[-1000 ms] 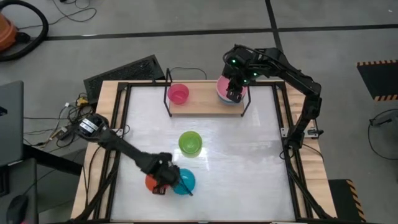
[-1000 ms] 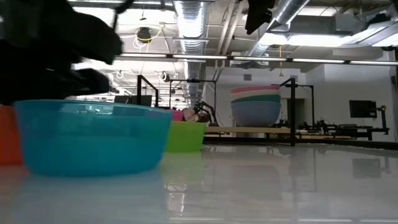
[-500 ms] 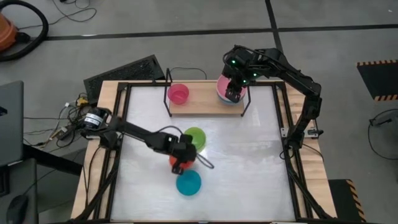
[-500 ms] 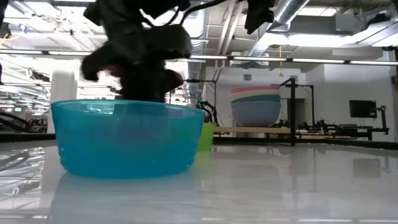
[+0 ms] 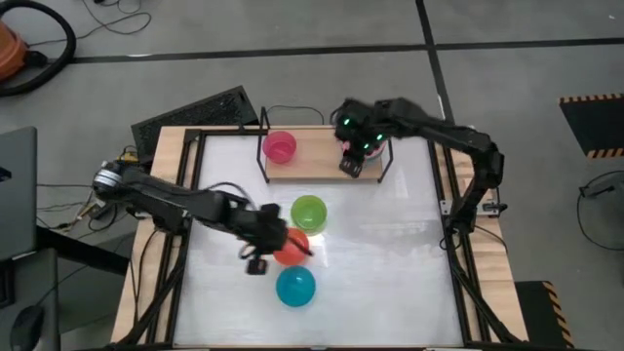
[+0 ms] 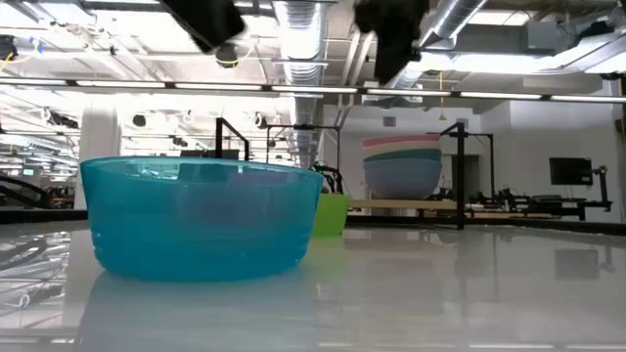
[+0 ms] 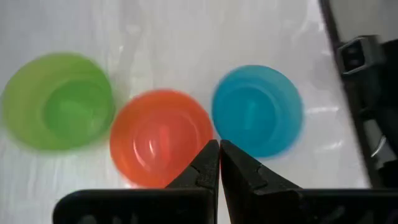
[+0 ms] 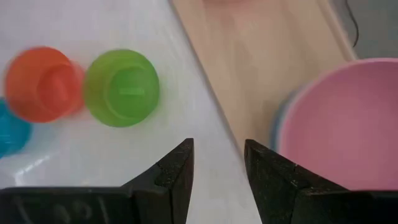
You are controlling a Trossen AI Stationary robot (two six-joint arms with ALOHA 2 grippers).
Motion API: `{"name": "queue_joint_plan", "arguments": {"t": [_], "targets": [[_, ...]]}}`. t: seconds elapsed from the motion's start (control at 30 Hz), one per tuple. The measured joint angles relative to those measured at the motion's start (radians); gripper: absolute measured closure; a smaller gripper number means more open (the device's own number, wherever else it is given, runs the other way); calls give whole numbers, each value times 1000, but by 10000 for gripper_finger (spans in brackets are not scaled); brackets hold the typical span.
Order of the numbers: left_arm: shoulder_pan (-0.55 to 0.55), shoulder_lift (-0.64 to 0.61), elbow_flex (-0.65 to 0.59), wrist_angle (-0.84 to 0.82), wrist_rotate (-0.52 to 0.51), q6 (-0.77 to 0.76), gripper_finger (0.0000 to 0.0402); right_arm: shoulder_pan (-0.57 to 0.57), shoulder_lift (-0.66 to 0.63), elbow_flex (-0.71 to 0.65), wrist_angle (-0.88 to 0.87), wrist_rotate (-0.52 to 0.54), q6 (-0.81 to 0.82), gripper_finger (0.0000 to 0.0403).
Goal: Place and stack bowls onto a shelf
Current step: Move the small bowls to the center of the table, then stack the small light green bowl on top of the small pink bowl on the shelf
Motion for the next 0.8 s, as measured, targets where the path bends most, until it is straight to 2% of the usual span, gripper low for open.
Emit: {"name": "queue_joint_plan", "arguments": {"t": [0.23, 0.37, 0.6, 0.8], "targets": [[-114, -229, 0, -205, -161, -275, 401, 105, 2, -324, 332, -5, 28, 186], [-191, -316, 0, -302, -336, -353, 401, 137, 3, -462, 530, -3, 135, 164], [-262, -417, -1, -464, -496, -415, 362, 149, 2, -621, 752, 12, 418, 163], [-289, -470, -1, -575, -634, -525, 315, 178, 2, -678, 828, 79, 464, 164]]}}
